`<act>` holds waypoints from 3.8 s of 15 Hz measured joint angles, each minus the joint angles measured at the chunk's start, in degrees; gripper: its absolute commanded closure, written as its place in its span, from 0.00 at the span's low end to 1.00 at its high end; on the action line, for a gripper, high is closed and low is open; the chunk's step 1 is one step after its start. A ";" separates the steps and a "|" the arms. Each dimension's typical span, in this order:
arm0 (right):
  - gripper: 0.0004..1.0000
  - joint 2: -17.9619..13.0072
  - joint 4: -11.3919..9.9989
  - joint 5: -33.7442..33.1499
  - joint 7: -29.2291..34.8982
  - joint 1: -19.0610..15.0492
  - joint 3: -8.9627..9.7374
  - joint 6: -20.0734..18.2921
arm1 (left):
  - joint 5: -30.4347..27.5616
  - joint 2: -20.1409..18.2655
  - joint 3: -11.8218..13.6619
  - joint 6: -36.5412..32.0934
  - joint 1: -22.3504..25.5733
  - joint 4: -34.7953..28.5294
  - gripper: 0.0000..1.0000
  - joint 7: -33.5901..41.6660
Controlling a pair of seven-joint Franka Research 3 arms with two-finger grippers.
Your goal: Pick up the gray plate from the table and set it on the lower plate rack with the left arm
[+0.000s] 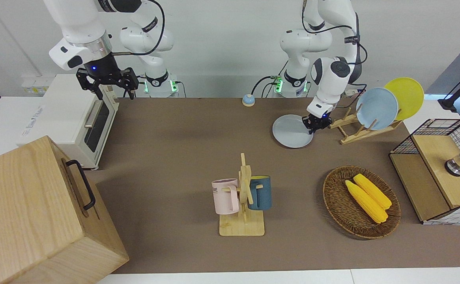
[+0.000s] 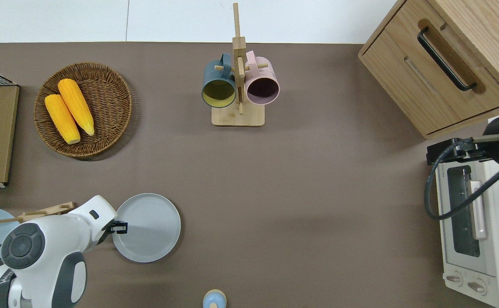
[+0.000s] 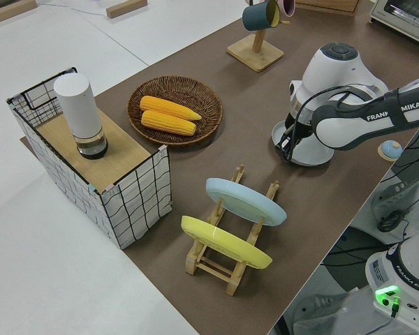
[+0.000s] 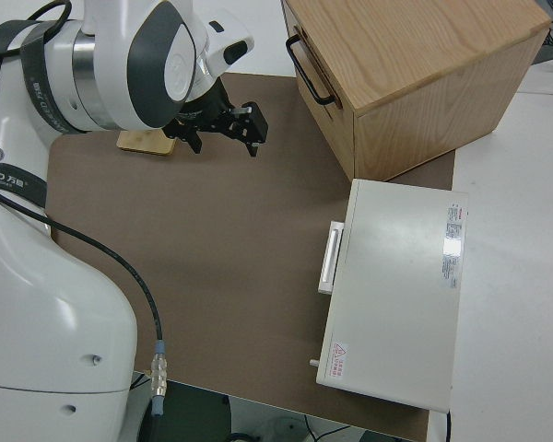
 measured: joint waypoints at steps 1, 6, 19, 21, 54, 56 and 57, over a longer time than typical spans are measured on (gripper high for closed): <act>0.02 0.00 0.00 0.00 0.00 0.00 0.00 0.00 | 0.00 -0.92 0.02 -1.83 0.00 0.46 1.00 -0.01; 0.02 0.00 0.00 0.00 0.00 0.00 0.00 0.00 | 0.00 -5.27 0.09 -11.79 0.00 4.53 1.00 -0.12; 0.02 0.00 0.00 0.00 0.00 0.00 0.00 0.00 | 0.14 -9.76 0.42 -34.10 0.06 17.94 1.00 -0.22; 0.02 0.00 0.00 0.00 0.00 0.00 0.00 0.00 | 1.36 -9.89 0.45 -36.13 0.09 19.35 1.00 -0.22; 0.02 0.00 0.00 0.00 0.00 0.00 0.00 0.00 | 44.79 -9.26 -8.09 -52.61 0.12 19.24 1.00 -27.15; 0.02 0.00 0.00 0.00 0.00 0.00 0.00 0.00 | 46.12 -8.32 -8.12 -52.61 0.12 18.74 1.00 -29.34; 0.02 0.00 0.00 0.00 0.00 0.00 0.00 0.00 | 46.95 -7.89 -8.11 -52.61 0.12 18.47 1.00 -30.80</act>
